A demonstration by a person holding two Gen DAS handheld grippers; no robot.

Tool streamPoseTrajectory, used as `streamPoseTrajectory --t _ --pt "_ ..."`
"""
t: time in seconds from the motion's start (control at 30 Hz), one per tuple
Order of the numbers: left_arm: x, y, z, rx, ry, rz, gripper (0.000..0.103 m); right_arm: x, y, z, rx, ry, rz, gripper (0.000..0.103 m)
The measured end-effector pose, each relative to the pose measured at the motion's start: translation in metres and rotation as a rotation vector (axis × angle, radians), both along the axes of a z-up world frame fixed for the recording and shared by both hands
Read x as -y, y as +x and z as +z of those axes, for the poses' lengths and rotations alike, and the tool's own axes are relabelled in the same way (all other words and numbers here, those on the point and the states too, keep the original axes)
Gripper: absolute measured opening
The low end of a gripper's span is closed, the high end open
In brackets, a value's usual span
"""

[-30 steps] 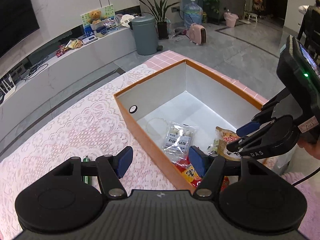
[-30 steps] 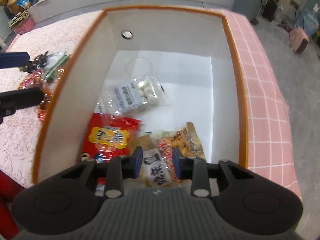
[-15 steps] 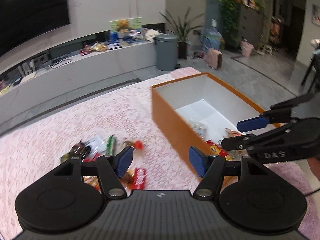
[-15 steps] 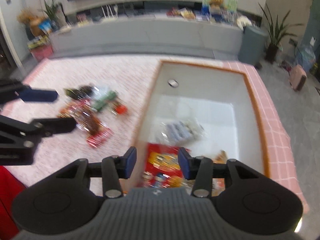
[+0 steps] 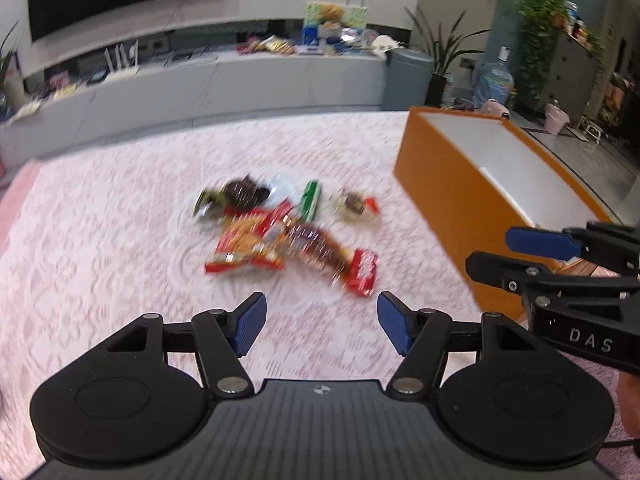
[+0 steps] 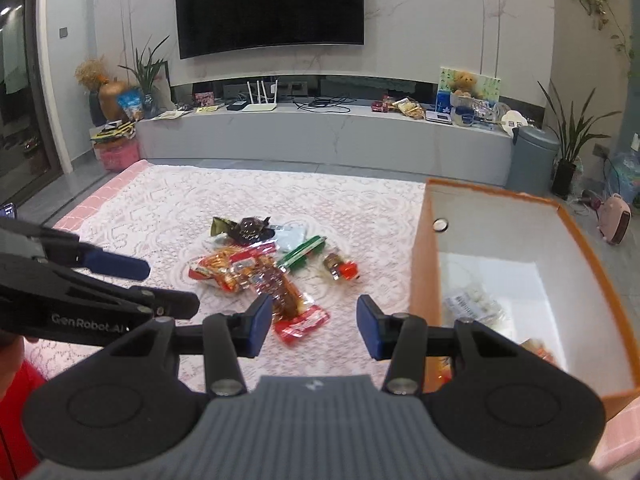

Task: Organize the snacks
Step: 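Move both open tools back toward the snack pile, then grasp the red Mimi stick-snack bag with the left tool while the right tool grasps the brown candy pack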

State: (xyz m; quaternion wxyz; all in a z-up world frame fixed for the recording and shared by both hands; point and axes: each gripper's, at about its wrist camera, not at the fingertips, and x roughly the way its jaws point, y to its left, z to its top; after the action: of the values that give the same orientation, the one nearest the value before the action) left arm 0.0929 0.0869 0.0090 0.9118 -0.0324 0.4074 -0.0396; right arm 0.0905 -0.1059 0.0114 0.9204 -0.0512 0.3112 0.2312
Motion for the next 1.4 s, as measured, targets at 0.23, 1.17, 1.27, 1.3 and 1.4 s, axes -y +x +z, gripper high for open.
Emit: streamPoseTrajectory --t 0.23,1.17,1.27,1.3,1.4 --pt "-0.021 0.000 -0.021 -0.033 -0.056 0.000 0.072 -0.016 0.001 -0.033 -0.099 -0.043 0.002 0.049" --pt "-0.070 0.076 -0.050 -0.066 -0.074 0.105 0.073 -0.122 0.079 -0.093 0.006 -0.288 0.188 0.053" --pt "-0.072 0.085 -0.051 -0.067 -0.082 0.098 0.073 -0.132 0.083 -0.102 0.036 -0.332 0.199 0.053" --pt "-0.072 0.088 -0.052 -0.067 -0.081 0.098 0.073 -0.134 0.084 -0.105 0.043 -0.341 0.201 0.053" --pt "-0.073 0.096 -0.055 -0.072 -0.087 0.092 0.077 -0.136 0.089 -0.110 0.038 -0.346 0.204 0.053"
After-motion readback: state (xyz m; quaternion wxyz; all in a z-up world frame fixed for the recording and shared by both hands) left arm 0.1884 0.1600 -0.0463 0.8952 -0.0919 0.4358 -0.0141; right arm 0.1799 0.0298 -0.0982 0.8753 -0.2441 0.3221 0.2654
